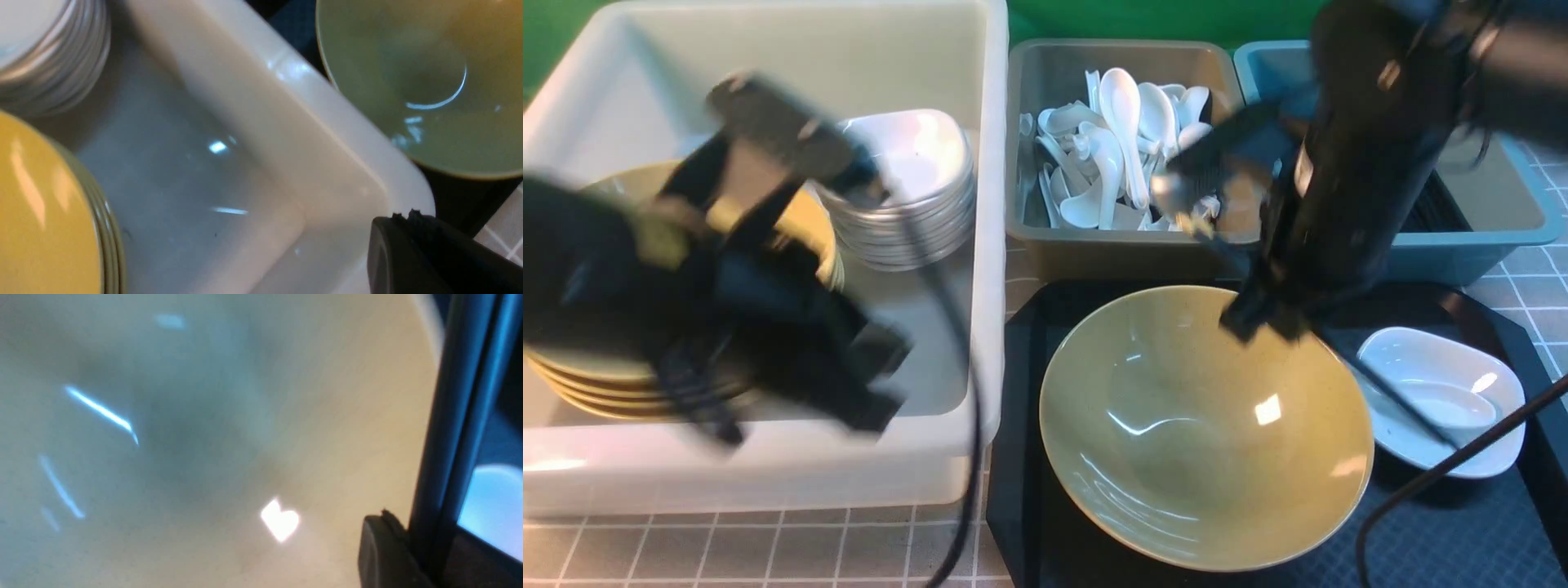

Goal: On grey table put chopsticks spoon bowls plates into blue grey white boxes.

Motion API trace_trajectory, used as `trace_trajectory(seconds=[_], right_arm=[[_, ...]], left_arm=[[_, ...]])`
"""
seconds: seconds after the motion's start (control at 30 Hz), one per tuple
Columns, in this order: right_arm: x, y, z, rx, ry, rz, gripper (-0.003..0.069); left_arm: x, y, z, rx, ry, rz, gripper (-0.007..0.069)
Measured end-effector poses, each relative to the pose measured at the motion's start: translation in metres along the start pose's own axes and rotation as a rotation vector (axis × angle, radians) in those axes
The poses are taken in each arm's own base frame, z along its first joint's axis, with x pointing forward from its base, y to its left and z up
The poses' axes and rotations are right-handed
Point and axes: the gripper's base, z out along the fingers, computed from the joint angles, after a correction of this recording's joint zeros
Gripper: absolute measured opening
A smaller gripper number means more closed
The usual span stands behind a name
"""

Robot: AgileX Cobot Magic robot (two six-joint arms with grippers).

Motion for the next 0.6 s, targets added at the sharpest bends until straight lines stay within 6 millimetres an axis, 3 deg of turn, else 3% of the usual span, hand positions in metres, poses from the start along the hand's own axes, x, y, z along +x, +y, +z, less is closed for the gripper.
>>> trace_trajectory(seconds=[0.17, 0.2, 0.27, 0.43, 0.53, 0.6], right_arm=[[-0.019, -0.023, -0.032, 0.021, -0.113, 0.047, 0.0104], [-0.02, -0.024, -0.034, 0.021, -0.119, 0.048, 0.0104], [-0.03, -0.044, -0.04, 0.038, -0.158, 0.095, 0.0104], [-0.052, -0.083, -0.036, 0.053, -0.211, 0.19, 0.0104], [-0.075, -0.117, -0.019, 0.032, -0.255, 0.273, 0.0104], [-0.078, -0.122, -0.016, 0.025, -0.262, 0.283, 0.0104]], left_arm=[[-0.049, 0.009, 0.018, 0.03, -0.015, 0.036, -0.0011], [-0.049, 0.009, 0.02, 0.031, -0.008, 0.037, -0.0011], [-0.069, 0.013, 0.028, 0.039, -0.016, 0.066, -0.0011], [-0.102, 0.018, 0.044, 0.072, -0.056, 0.108, -0.0011], [-0.108, 0.019, 0.057, 0.101, -0.053, 0.146, -0.0011], [-0.108, 0.019, 0.063, 0.114, -0.044, 0.159, -0.0011]])
